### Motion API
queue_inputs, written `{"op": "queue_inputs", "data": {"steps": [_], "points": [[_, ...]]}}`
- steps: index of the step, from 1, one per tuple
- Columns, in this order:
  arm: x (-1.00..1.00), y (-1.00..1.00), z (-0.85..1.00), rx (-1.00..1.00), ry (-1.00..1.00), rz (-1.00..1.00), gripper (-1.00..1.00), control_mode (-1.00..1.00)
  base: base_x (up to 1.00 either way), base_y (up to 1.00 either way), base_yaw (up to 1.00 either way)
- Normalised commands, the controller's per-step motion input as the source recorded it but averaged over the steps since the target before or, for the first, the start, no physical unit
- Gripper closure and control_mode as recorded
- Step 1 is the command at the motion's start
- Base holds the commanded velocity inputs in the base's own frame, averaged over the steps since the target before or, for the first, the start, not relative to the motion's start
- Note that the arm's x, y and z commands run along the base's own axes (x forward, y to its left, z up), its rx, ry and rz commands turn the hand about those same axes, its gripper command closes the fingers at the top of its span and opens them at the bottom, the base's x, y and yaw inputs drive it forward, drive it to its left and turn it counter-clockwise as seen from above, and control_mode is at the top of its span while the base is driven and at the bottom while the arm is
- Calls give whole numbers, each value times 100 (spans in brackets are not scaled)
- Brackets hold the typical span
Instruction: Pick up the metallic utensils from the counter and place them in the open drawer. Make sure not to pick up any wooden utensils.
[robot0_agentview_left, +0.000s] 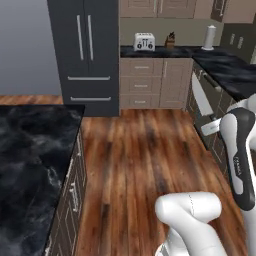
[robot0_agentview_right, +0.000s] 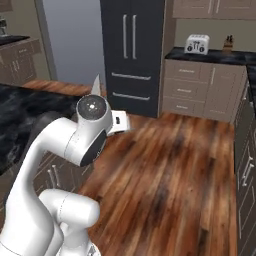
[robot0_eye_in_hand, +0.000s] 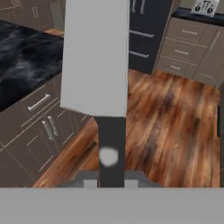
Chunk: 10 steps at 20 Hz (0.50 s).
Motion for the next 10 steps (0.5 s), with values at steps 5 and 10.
{"op": "queue_inputs", "data": {"steps": [5, 10], "points": [[0, 0, 0, 0, 0, 0, 100, 100, 100, 0, -12], [0, 0, 0, 0, 0, 0, 100, 100, 100, 0, -7]]}}
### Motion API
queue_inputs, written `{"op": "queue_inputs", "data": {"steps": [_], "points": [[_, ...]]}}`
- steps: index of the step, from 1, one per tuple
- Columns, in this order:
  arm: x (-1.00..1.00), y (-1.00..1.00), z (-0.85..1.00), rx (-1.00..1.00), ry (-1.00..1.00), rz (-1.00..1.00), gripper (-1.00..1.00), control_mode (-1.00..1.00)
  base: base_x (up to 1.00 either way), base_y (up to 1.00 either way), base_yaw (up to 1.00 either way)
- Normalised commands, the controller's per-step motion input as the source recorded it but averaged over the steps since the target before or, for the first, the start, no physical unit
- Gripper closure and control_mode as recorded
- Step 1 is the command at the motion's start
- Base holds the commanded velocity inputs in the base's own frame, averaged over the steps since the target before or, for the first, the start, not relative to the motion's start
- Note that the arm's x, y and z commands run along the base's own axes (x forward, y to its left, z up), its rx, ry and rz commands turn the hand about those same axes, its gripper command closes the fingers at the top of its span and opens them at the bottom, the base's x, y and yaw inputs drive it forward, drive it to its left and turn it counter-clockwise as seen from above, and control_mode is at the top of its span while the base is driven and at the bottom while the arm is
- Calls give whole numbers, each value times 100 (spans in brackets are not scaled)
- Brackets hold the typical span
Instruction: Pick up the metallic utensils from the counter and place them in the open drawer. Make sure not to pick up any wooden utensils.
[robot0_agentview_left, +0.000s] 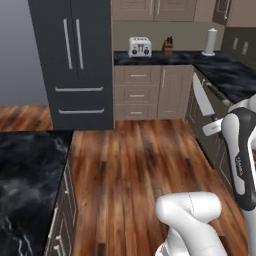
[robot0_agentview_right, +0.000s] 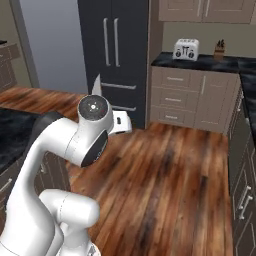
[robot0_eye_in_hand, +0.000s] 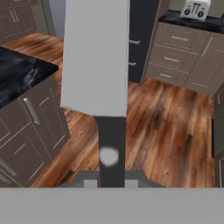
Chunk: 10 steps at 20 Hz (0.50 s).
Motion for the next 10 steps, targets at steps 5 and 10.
{"op": "queue_inputs", "data": {"steps": [5, 10], "points": [[0, 0, 0, 0, 0, 0, 100, 100, 100, -3, 0], [0, 0, 0, 0, 0, 0, 100, 100, 100, -5, 0]]}}
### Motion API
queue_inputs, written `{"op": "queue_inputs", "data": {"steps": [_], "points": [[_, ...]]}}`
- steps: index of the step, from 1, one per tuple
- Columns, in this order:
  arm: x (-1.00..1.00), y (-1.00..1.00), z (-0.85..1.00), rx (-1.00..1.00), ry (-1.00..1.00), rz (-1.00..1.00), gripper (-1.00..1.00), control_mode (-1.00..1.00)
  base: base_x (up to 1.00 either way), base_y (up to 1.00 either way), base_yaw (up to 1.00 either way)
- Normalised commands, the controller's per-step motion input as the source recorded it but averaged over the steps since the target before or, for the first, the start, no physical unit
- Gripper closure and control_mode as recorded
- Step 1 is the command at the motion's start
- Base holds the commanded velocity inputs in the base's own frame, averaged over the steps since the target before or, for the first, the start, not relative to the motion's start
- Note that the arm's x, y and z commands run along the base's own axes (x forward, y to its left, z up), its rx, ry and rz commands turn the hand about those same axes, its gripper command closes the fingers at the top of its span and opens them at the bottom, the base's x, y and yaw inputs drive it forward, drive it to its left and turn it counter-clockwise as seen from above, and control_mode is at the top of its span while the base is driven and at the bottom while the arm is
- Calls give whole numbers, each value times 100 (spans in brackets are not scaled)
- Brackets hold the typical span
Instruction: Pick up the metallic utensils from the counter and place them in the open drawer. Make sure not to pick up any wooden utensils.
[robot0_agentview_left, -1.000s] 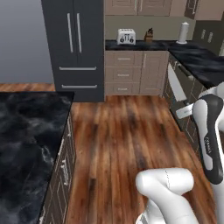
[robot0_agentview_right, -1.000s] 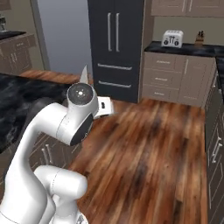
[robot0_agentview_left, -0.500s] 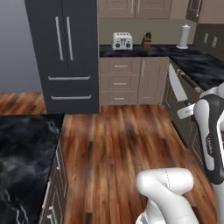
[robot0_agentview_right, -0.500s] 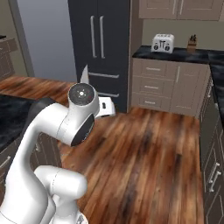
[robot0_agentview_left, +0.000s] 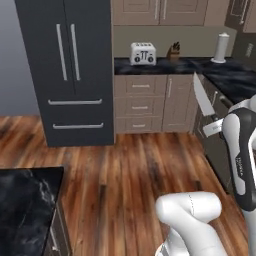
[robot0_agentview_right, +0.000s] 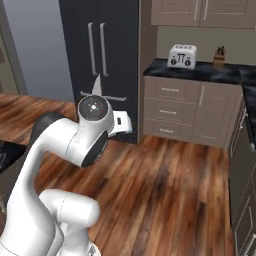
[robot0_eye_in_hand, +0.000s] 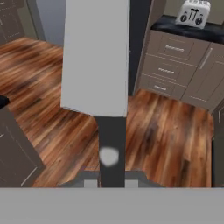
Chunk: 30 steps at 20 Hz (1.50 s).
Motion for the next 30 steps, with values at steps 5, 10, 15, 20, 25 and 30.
{"op": "queue_inputs", "data": {"steps": [5, 10, 15, 20, 25, 30], "points": [[0, 0, 0, 0, 0, 0, 100, 100, 100, -1, 1], [0, 0, 0, 0, 0, 0, 100, 100, 100, -18, 19], [0, 0, 0, 0, 0, 0, 100, 100, 100, -26, 42], [0, 0, 0, 0, 0, 0, 100, 100, 100, -12, 49], [0, 0, 0, 0, 0, 0, 100, 100, 100, -3, 49], [0, 0, 0, 0, 0, 0, 100, 100, 100, -1, 47]]}}
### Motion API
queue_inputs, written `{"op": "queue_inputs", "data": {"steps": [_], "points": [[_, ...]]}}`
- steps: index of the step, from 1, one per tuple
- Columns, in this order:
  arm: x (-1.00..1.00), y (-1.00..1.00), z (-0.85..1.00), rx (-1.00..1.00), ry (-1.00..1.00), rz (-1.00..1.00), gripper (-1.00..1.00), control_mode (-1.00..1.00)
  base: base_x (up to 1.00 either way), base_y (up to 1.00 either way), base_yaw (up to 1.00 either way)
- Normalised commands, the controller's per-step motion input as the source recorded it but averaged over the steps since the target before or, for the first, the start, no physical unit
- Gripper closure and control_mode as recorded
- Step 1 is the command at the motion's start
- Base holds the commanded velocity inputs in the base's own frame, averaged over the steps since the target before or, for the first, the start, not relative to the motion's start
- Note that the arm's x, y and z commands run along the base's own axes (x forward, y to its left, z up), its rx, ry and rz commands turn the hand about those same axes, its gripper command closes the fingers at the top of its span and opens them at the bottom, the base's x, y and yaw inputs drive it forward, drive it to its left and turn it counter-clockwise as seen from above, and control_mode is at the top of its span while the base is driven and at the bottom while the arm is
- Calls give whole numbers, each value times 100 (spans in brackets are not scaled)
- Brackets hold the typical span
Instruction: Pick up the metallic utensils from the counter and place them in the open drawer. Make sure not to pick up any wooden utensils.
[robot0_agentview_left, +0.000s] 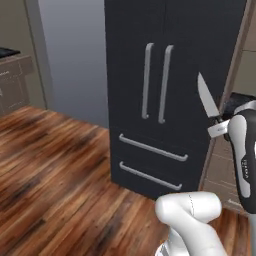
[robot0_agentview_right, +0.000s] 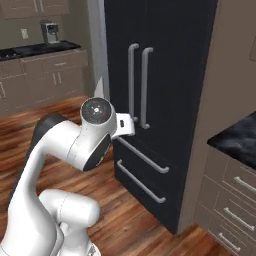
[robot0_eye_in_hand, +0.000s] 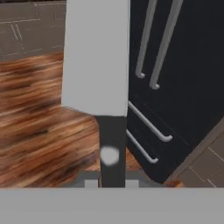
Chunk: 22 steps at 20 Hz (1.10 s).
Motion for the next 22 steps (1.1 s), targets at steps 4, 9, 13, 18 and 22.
{"op": "queue_inputs", "data": {"steps": [4, 9, 13, 18, 22], "points": [[0, 0, 0, 0, 0, 0, 100, 100, 100, 0, 47], [0, 0, 0, 0, 0, 0, 100, 100, 100, 17, 54], [0, 0, 0, 0, 0, 0, 100, 100, 100, 24, 50], [0, 0, 0, 0, 0, 0, 100, 100, 100, 60, 38], [0, 0, 0, 0, 0, 0, 100, 100, 100, 16, 40]]}}
